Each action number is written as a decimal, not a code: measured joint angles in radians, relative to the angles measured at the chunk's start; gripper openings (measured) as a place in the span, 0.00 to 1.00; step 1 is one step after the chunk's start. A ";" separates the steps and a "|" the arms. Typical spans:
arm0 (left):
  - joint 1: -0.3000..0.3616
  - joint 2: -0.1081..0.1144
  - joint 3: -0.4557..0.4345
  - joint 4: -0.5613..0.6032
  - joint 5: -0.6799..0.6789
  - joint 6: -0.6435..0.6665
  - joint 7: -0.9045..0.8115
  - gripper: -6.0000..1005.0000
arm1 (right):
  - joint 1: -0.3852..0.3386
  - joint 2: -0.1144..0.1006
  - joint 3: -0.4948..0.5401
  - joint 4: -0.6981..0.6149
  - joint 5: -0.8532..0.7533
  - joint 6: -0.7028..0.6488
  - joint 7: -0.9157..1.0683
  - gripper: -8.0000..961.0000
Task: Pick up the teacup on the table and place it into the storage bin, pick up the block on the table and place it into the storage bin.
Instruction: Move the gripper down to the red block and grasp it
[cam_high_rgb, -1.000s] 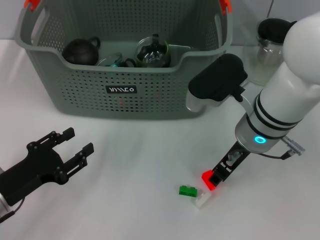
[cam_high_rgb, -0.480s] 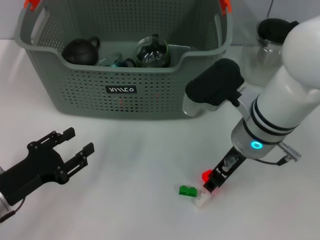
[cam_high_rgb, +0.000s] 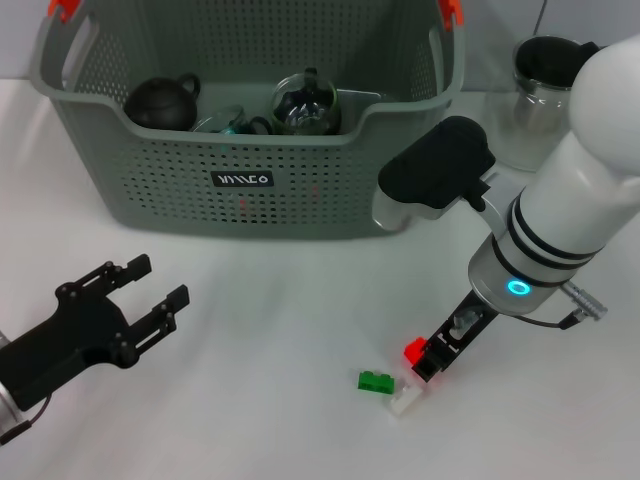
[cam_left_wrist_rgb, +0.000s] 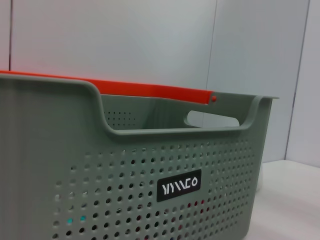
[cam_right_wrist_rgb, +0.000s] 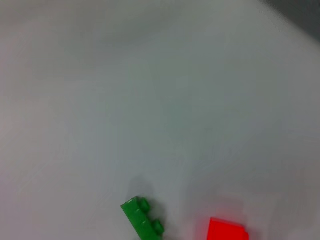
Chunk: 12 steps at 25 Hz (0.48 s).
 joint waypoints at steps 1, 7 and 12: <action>0.000 0.000 0.000 0.000 0.000 0.000 0.000 0.63 | 0.001 0.000 0.000 0.002 0.000 0.002 0.000 0.60; 0.003 0.000 -0.001 0.000 0.000 0.000 0.000 0.63 | 0.005 0.005 -0.006 0.011 -0.025 0.010 0.003 0.60; 0.003 0.000 0.002 0.000 0.000 -0.006 0.000 0.63 | 0.004 0.007 -0.005 0.009 -0.020 0.028 0.006 0.61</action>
